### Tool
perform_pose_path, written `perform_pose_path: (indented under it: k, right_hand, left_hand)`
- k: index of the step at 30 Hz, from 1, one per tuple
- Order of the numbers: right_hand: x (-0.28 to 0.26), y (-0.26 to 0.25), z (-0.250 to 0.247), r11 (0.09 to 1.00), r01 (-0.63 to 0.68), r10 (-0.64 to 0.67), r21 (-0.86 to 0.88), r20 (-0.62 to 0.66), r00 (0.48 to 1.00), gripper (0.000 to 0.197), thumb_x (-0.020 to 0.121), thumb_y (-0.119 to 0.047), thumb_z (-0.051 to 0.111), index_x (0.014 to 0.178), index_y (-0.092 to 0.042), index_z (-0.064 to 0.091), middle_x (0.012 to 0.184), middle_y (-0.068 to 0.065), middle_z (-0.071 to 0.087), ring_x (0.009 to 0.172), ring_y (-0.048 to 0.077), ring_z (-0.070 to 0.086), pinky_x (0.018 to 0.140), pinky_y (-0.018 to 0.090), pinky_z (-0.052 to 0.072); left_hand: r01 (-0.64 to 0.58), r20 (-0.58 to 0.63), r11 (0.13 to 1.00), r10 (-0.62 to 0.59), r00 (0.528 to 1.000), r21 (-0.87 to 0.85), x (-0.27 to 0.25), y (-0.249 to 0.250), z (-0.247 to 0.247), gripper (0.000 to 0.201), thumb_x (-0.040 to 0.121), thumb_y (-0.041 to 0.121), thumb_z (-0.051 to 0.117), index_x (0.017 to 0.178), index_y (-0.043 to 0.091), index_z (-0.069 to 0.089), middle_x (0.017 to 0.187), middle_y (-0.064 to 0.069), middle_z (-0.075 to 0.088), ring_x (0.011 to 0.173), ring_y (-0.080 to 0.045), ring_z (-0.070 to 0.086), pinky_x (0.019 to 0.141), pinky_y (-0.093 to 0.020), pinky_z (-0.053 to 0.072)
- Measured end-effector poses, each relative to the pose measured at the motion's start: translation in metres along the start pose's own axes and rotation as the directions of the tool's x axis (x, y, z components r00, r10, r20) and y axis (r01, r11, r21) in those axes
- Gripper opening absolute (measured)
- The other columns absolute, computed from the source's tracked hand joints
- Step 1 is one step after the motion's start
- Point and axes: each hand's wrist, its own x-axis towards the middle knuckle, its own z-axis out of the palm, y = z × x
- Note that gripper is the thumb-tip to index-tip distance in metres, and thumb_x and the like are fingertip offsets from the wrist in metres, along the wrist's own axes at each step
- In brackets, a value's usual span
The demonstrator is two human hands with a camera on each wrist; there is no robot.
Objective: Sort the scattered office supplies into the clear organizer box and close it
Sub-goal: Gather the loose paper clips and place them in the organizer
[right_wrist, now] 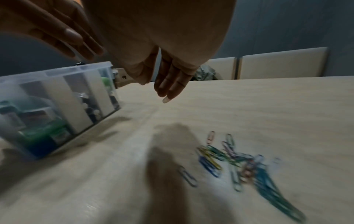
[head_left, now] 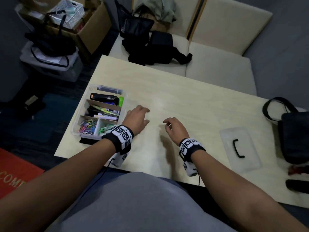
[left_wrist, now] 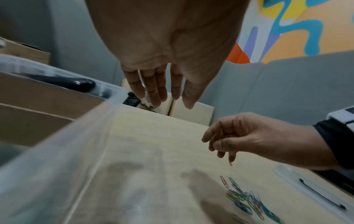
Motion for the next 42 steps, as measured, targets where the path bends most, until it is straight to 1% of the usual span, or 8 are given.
perform_pose_path:
  k: [10,17,22,26,31,34,37,42]
  right_hand:
    - [-0.054,0.084,-0.021,0.978,-0.164,0.178,-0.129,0.109,0.978,0.015,0.091,-0.023,0.062,0.105,-0.024,0.060,0.097,-0.007,0.053,0.087,0.014,0.057,0.070,0.027,0.042]
    - [-0.074,0.109,-0.010,0.941,-0.222,0.293,-0.254,0.286,0.913,0.069,0.074,-0.038,0.082,0.126,-0.018,0.041,0.123,0.006,0.042,0.097,0.029,0.059,0.080,0.041,0.053]
    - [-0.078,0.119,0.001,0.953,-0.214,0.272,-0.215,0.288,0.918,0.071,0.073,-0.040,0.083,0.121,-0.013,0.039,0.119,0.009,0.046,0.097,0.030,0.057,0.077,0.041,0.051]
    - [-0.071,0.123,0.003,0.969,-0.197,0.231,-0.150,0.262,0.937,0.056,0.079,-0.039,0.078,0.113,-0.014,0.040,0.109,0.008,0.050,0.086,0.030,0.057,0.065,0.036,0.044]
    - [-0.055,0.127,0.000,0.973,-0.208,0.225,-0.095,0.224,0.948,0.045,0.084,-0.035,0.073,0.110,-0.016,0.042,0.109,0.006,0.051,0.084,0.029,0.057,0.065,0.038,0.047]
    - [-0.042,0.126,-0.003,0.976,-0.214,0.219,-0.046,0.214,0.952,0.041,0.086,-0.031,0.071,0.111,-0.015,0.044,0.111,0.007,0.049,0.086,0.030,0.057,0.068,0.041,0.049]
    - [-0.033,0.126,-0.006,0.977,-0.211,0.203,0.017,0.212,0.956,0.036,0.087,-0.026,0.070,0.112,-0.012,0.047,0.113,0.008,0.047,0.089,0.031,0.056,0.073,0.042,0.050]
    - [-0.037,0.132,-0.010,0.967,-0.229,0.203,0.109,0.212,0.956,0.050,0.083,-0.029,0.076,0.121,-0.011,0.048,0.119,0.005,0.041,0.091,0.021,0.054,0.076,0.028,0.046]
  left_hand:
    - [-0.239,0.348,0.941,0.148,0.926,0.238,0.026,0.051,0.071,0.062,0.092,0.028,0.064,0.146,0.016,0.037,0.142,-0.008,0.043,0.121,-0.028,0.052,0.099,-0.040,0.041]
    - [-0.248,0.408,0.925,0.116,0.906,0.288,0.041,0.065,0.109,0.096,0.080,0.030,0.078,0.152,0.011,0.018,0.148,-0.012,0.031,0.126,-0.032,0.044,0.097,-0.040,0.041]
    - [-0.204,0.435,0.933,0.058,0.899,0.296,0.045,0.062,0.129,0.117,0.067,0.040,0.086,0.153,0.012,0.012,0.138,-0.016,0.033,0.118,-0.034,0.046,0.094,-0.041,0.043]
    - [-0.243,0.437,0.936,0.113,0.893,0.255,0.054,0.067,0.137,0.107,0.069,0.032,0.085,0.151,0.015,0.018,0.124,-0.014,0.040,0.101,-0.034,0.053,0.084,-0.039,0.046]
    - [-0.294,0.427,0.948,0.218,0.878,0.121,0.065,0.073,0.140,0.054,0.090,0.021,0.061,0.140,0.024,0.040,0.122,-0.013,0.046,0.094,-0.031,0.056,0.077,-0.037,0.050]
    - [-0.381,0.418,0.922,0.320,0.850,0.071,0.072,0.074,0.146,0.054,0.090,0.016,0.062,0.142,0.021,0.046,0.112,-0.015,0.048,0.091,-0.033,0.056,0.073,-0.036,0.046]
    - [-0.360,0.423,0.931,0.305,0.853,0.055,0.077,0.077,0.149,0.054,0.091,0.017,0.062,0.142,0.023,0.046,0.114,-0.012,0.047,0.091,-0.032,0.056,0.071,-0.033,0.043]
    - [-0.379,0.446,0.924,0.322,0.835,0.043,0.079,0.082,0.149,0.078,0.075,0.015,0.080,0.143,0.009,0.042,0.119,-0.015,0.048,0.094,-0.033,0.056,0.079,-0.039,0.050]
